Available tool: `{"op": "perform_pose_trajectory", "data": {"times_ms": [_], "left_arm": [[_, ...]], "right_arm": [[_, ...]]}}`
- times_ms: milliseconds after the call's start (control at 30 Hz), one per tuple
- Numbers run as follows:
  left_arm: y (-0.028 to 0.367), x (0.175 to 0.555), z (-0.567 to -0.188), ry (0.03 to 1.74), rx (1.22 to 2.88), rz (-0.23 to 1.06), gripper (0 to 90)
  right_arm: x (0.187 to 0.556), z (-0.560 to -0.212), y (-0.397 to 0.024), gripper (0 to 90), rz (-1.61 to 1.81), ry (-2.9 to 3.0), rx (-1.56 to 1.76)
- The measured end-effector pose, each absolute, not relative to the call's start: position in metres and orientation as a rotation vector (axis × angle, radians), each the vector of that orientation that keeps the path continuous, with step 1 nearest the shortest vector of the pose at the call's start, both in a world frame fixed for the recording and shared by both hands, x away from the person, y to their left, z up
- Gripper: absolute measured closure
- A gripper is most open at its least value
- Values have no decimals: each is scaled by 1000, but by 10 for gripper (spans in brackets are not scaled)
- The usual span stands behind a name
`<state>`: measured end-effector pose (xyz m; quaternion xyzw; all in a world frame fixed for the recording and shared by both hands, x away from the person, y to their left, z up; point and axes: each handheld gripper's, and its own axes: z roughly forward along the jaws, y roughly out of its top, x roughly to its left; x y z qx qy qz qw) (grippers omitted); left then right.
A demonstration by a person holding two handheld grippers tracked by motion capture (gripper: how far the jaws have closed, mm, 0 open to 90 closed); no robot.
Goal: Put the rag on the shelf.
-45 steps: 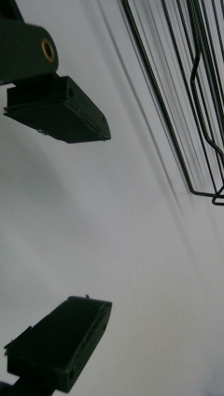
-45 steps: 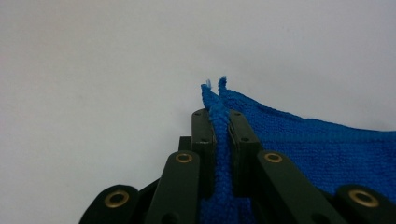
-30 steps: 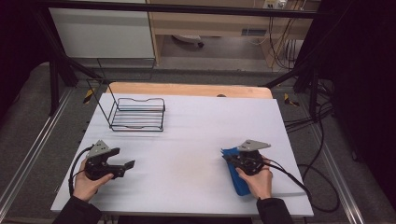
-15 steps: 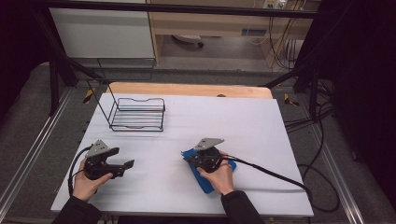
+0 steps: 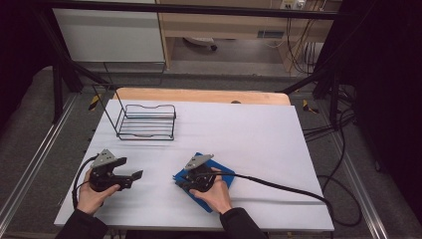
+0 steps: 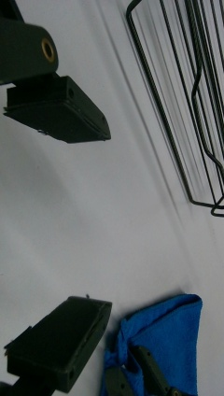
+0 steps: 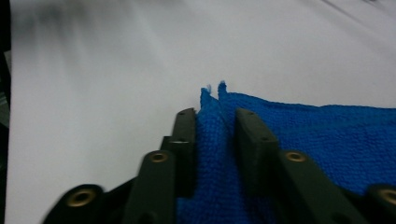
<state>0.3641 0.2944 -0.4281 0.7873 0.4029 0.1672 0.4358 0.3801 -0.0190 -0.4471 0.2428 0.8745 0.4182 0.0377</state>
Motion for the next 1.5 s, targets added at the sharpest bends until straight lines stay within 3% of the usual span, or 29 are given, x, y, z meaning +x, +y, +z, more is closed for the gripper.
{"op": "perform_pose_trajectory", "data": {"times_ms": [133, 300, 600, 1000, 1100, 1167, 1233, 1500], "left_arm": [[294, 364, -428, 1004, 1958, 416, 149], [294, 364, -428, 1003, 1959, 417, 149], [293, 365, -429, 1003, 1967, 413, 150], [293, 365, -429, 1006, 1962, 411, 150], [292, 364, -429, 1000, 1968, 414, 150], [292, 365, -429, 1001, 1969, 413, 150], [292, 365, -429, 1002, 1972, 413, 150], [291, 365, -429, 1004, 1967, 409, 151]], "right_arm": [[380, -433, -24, 406, 1340, 2613, 737], [389, -410, -42, 335, 1336, 2525, 742], [412, -420, -103, 547, 1190, 2433, 1001], [426, -452, -96, 555, 1126, 2505, 1079], [427, -452, -96, 634, 1138, 2523, 1076], [426, -452, -95, 751, 1156, 2551, 1063], [425, -451, -93, 811, 1164, 2559, 1052], [432, -447, -73, 845, 1197, 2559, 893]]}}
